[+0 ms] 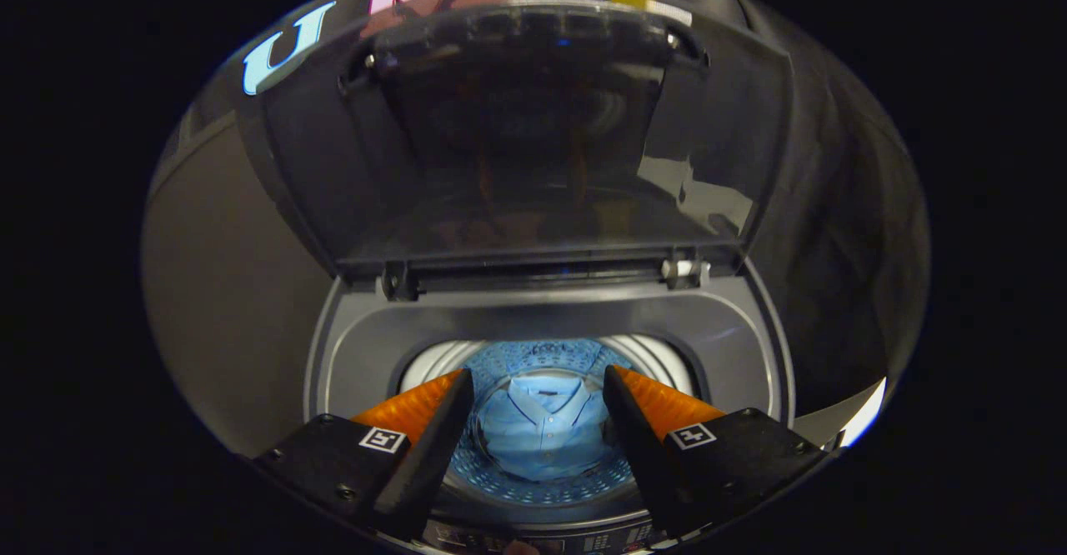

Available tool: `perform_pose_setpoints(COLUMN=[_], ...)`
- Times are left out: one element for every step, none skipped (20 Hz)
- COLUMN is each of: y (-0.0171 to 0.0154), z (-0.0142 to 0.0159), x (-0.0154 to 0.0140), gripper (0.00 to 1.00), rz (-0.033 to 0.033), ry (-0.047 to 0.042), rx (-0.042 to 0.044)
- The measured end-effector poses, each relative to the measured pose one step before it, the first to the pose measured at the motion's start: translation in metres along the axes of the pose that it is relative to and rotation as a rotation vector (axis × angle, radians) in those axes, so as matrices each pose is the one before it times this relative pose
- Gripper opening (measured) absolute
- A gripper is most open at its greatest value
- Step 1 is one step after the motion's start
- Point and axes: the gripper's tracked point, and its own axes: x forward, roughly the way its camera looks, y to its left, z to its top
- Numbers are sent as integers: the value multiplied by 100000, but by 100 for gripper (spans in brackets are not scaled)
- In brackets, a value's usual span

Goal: Put the clothes into the washing machine and then close the washing machine lid.

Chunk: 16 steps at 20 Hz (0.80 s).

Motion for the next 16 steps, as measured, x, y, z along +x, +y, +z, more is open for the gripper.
perform_pose_setpoints(y=[90, 82, 153, 21, 257, 110, 91, 105, 168, 179, 90, 200, 30, -39, -115, -76], z=[1292, 1476, 1556, 2111, 1688, 1599, 1741, 1843, 1996, 2114, 1551, 1906, 1533, 1612, 1280, 590], x=[-689, -823, -731, -894, -515, -450, -837, -640, -426, -480, -351, -224, 231, 606, 1389, 1095], gripper=[98, 98, 98, 98, 98, 98, 98, 98, 98, 98, 98, 99, 99, 99, 99, 99], rz=[185, 455, 395, 212, 214, 60, 341, 307, 705, -51, 341, 228, -131, -226, -68, -207], ry=[-2698, -2857, -3050, -3560, -3038, -2930, -3482, -3333, -3394, -3467, -2846, -2664, -2678, -2035, -1418, 1103], rx=[55, -150, -17, -219, 71, 364, 282, 558, -30, -235, -555, -576, -448, -282, 999, 1855])
